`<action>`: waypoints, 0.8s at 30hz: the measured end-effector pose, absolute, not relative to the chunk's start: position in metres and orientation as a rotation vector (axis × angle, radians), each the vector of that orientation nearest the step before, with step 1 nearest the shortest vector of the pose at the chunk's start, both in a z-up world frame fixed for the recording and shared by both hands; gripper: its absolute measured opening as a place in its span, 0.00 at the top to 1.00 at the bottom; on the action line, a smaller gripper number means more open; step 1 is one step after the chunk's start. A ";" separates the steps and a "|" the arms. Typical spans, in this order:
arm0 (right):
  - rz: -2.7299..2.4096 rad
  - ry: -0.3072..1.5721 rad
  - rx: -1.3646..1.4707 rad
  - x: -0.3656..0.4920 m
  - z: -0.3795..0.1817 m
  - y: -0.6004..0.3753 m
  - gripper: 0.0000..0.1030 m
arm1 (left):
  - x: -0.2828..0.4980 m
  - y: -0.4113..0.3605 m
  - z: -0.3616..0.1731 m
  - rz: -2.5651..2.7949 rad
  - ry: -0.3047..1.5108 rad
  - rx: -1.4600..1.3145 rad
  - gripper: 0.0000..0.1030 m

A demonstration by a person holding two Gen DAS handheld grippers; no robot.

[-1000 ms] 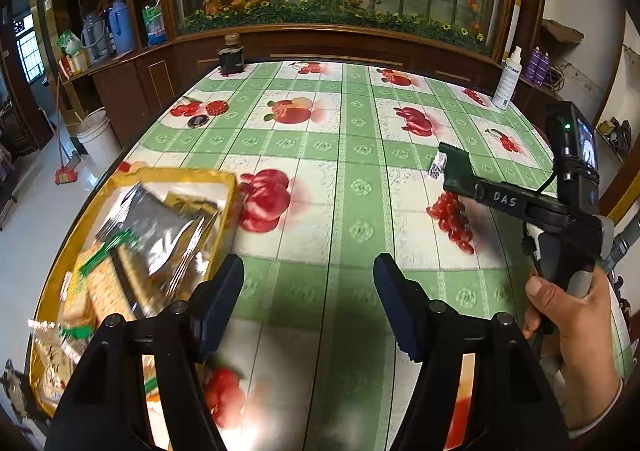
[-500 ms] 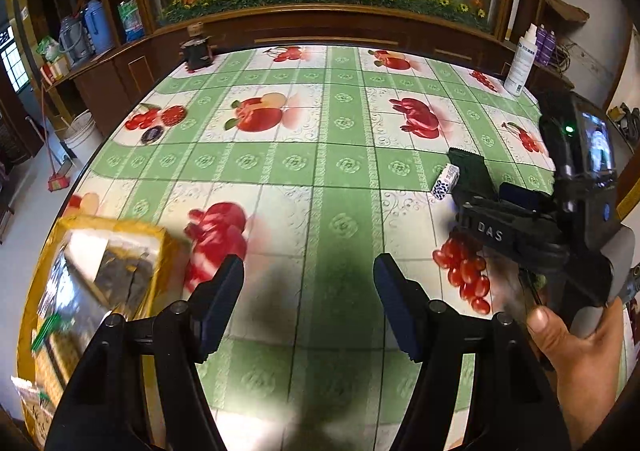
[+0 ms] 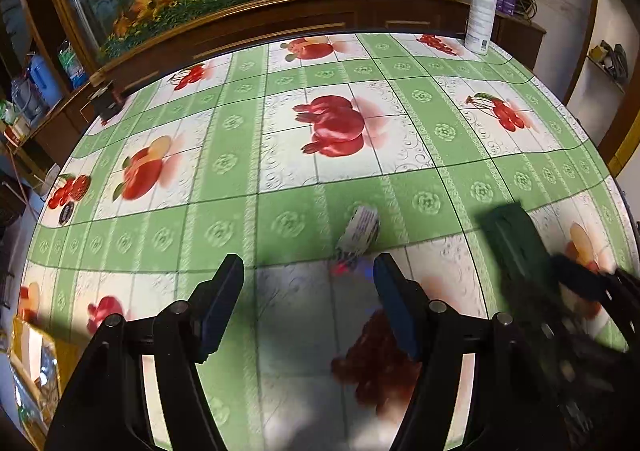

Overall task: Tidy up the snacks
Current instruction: 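Grasp the last blue-white candy with the left tool while the right tool grasps the dark green pack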

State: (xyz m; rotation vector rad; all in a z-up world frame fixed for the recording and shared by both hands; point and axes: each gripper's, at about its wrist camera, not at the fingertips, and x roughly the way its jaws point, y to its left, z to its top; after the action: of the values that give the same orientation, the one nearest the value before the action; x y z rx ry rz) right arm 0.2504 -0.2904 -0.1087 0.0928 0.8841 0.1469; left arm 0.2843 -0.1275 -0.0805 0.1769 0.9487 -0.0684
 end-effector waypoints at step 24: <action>0.263 0.819 0.260 0.161 -0.087 -0.297 0.56 | 0.211 -0.082 -0.069 -0.009 0.905 0.057 0.89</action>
State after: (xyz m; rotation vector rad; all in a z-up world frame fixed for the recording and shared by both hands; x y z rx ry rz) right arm 0.1614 -0.2967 -0.0873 0.2600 0.8193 0.2629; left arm 0.2113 -0.0823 -0.0691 0.0572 0.9050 -0.0089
